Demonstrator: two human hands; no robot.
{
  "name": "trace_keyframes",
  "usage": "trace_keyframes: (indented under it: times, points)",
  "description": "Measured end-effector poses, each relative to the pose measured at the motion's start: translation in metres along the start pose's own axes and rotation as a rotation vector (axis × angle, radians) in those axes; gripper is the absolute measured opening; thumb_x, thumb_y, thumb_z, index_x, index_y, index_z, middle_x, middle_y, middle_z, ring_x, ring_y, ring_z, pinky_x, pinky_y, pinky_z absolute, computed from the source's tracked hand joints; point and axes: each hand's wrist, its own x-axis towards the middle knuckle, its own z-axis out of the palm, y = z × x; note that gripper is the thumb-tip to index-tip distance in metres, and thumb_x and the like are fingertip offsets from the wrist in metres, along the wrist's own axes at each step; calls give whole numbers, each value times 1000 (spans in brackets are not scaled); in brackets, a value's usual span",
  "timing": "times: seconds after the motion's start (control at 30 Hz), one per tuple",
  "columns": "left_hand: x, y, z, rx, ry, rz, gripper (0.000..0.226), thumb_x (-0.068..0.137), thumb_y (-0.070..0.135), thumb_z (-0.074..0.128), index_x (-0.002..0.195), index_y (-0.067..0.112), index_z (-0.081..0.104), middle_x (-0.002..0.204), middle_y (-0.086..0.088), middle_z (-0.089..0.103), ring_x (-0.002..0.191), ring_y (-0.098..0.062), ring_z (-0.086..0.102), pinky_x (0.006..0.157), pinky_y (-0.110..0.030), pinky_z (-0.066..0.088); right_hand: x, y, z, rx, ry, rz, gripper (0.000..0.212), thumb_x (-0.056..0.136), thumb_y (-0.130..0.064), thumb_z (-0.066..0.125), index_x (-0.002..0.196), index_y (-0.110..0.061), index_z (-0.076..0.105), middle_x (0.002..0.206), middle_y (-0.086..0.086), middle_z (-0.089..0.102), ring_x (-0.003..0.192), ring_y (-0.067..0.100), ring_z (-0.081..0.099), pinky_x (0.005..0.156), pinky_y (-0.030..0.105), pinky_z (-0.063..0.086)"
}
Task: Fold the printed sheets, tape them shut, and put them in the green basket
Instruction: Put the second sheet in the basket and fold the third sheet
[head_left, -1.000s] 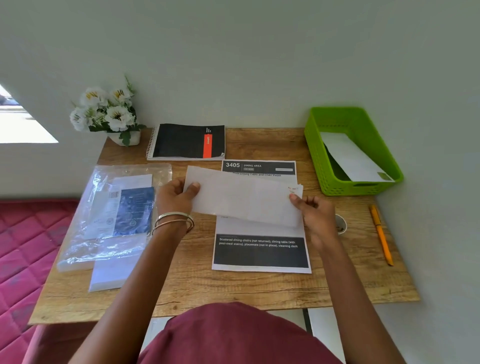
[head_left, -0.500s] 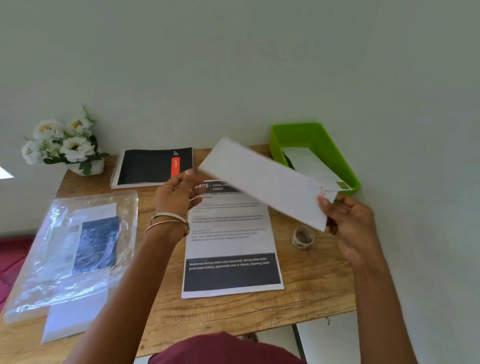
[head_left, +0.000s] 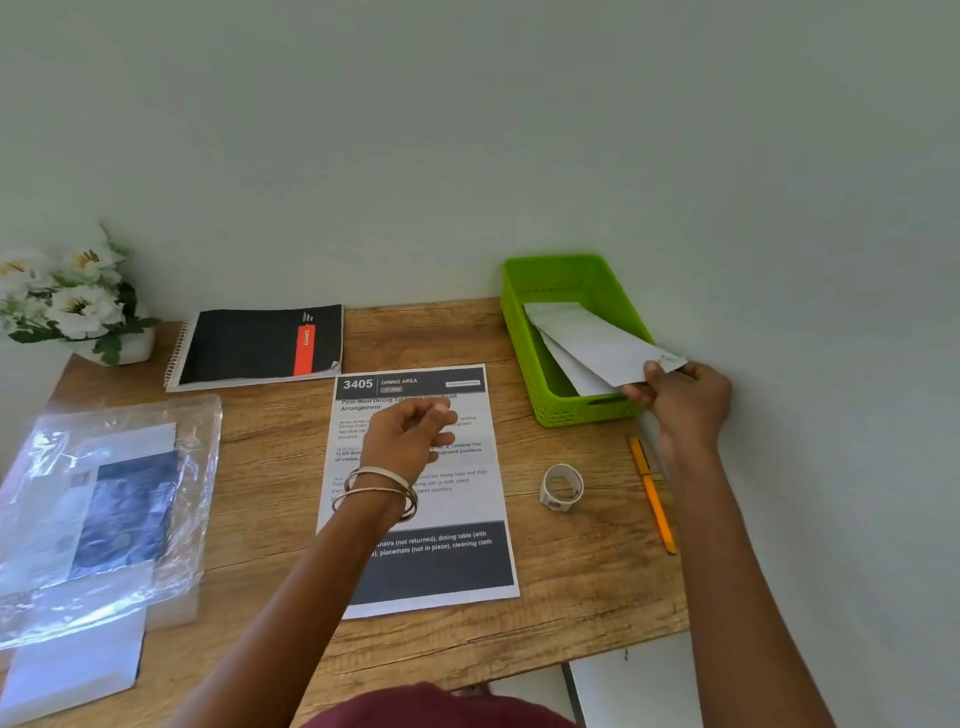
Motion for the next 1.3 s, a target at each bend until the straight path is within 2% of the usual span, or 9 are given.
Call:
trace_keyframes:
  times: [0.13,0.3,0.4,0.57,0.7,0.87,1.0,1.17,1.3]
  points:
    - [-1,-8,1,47,10,-8,15,92,13,56,101,12,67,88,1,73,77,-15,69,69,-27,52,2,6,6,-144,42,-144,46,80,5,70,120,-4,48,84,0,58,56,10,65,57,26,58]
    - [-1,-11,2,55,25,-12,14,92,11,54,98,13,67,86,1,72,74,-12,68,68,-26,51,12,18,11,-413,45,-286,33,76,-6,77,101,-4,57,57,2,59,36,3,57,50,20,49]
    - [0,-13,0,59,41,-14,14,91,10,55,97,14,67,86,0,72,74,-14,67,67,-27,50,16,19,8,-467,78,-301,30,77,-10,76,101,-3,59,65,12,62,35,2,55,40,14,42]
    - [1,-18,-8,106,88,3,11,89,10,58,91,16,68,85,-2,72,76,-18,67,66,-26,51,-4,12,5,-445,92,-347,20,84,-20,71,97,-8,61,66,7,63,38,6,57,51,24,50]
    - [7,-31,-25,249,186,30,10,86,13,63,91,16,71,90,0,71,84,-18,65,81,-31,51,-56,13,15,-420,-99,-369,8,88,-18,66,89,-10,63,61,5,60,41,9,56,46,11,42]
    - [6,-45,-50,614,308,12,27,80,19,71,106,19,67,114,-10,62,102,-30,57,89,-37,47,-112,56,39,-606,-475,-302,9,85,-22,70,90,-19,64,77,-2,66,68,14,62,58,21,49]
    - [-5,-55,-69,843,318,-95,52,77,30,74,124,24,52,128,-14,43,118,-40,40,99,-52,36,-128,93,52,-995,-527,-297,53,82,-32,72,126,-11,52,120,10,54,113,24,48,90,32,41]
    - [-7,-63,-86,792,305,-91,72,74,28,76,134,17,38,130,-19,42,118,-41,42,99,-49,35,-136,109,58,-1105,-468,-246,71,76,-34,77,133,-7,46,123,16,47,115,32,44,96,37,37]
    - [-7,-59,-93,667,252,-120,71,74,21,77,133,15,39,132,-17,41,115,-39,47,97,-48,40,-140,114,69,-1047,-481,-142,66,76,-25,77,132,-9,47,120,15,56,112,32,53,96,46,43]
